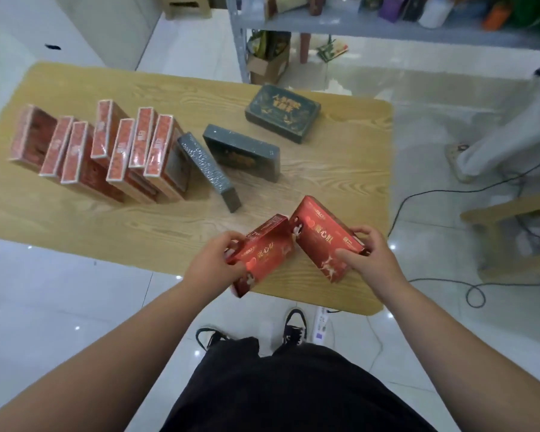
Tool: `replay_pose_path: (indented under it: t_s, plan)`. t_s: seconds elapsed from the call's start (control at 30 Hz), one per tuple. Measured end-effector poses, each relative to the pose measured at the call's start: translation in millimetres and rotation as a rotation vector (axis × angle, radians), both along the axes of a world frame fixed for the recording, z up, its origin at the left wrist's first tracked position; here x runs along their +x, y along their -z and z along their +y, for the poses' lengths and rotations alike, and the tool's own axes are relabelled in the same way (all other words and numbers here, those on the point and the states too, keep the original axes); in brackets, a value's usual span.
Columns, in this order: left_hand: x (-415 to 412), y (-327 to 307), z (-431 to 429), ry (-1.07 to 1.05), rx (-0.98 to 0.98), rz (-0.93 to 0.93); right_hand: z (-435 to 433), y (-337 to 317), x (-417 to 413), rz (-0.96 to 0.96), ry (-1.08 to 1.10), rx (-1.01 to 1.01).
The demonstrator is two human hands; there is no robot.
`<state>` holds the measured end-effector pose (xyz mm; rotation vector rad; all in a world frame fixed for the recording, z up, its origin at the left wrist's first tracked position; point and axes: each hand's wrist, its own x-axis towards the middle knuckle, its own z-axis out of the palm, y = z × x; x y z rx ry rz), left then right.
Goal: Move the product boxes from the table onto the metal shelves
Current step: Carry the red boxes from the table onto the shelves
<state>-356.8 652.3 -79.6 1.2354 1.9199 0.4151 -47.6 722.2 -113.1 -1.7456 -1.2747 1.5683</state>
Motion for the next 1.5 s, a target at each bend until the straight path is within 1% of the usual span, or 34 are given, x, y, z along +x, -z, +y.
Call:
replay_pose_path:
  t_s: [0.1,0.23,0.3,0.4,0.53,0.63,0.7,0.77,0.93,1.07,1.2,1.27,1.37,1.5]
  plan:
    - [-31.3,-19.6,-47.4,-0.405,0.026,-0.227,6.5,-7.8,-25.2,0.088,-0.037,-0.042]
    - [-78.1,-18.7,-120.1,-0.895,0.098,-0.509,7.6,-25.6,-83.5,0.127,-0.245,-0.114]
    - [-100.7,-12.4,-156.8,-1.066,0.110,-0.583,3.4,-34.4,-121.1,0.128,-0.356,-0.147]
    - [-139.7,-6.3,-212.1,-1.246,0.158,-0.613,-6.8,-45.4,-191.2,0.092,-0.518,-0.151]
    - [-195.9,-11.2,-291.3,-1.430,0.237,-0.558,-43.0,-61.8,-305.1,0.039,-0.679,-0.122]
    - [-228.9,-18.0,-352.7,-1.584,0.340,-0.540,-91.0,-71.1,-394.5,0.037,-0.813,-0.104]
    - [-246.6,-23.7,-394.2,-1.692,0.396,-0.519,-126.5,-73.7,-449.8,0.019,-0.909,-0.052]
    - [-262.2,-30.6,-440.2,-1.805,0.448,-0.502,-162.7,-77.0,-503.3,0.029,-1.008,-0.005]
    - [-272.2,-40.2,-537.4,-2.106,0.585,-0.436,-241.3,-80.0,-620.1,0.032,-1.264,0.023]
    - [-267.2,-43.9,-569.5,-2.270,0.651,-0.387,-301.3,-79.8,-694.9,0.030,-1.502,-0.003]
    - [-261.8,-48.4,-582.3,-2.512,0.738,-0.318,-362.2,-76.3,-764.9,0.056,-1.744,-0.019]
    - [-261.1,-56.4,-584.4,-2.637,0.791,-0.236,-392.9,-81.6,-796.4,0.072,-1.853,-0.017]
    - [-257.3,-75.2,-584.1,-2.824,0.851,-0.059,-438.5,-102.5,-833.2,0.126,-2.025,-0.034]
    - [-240.2,-103.6,-578.5,-2.955,0.905,0.121,-502.5,-138.8,-863.9,0.249,-2.241,-0.050]
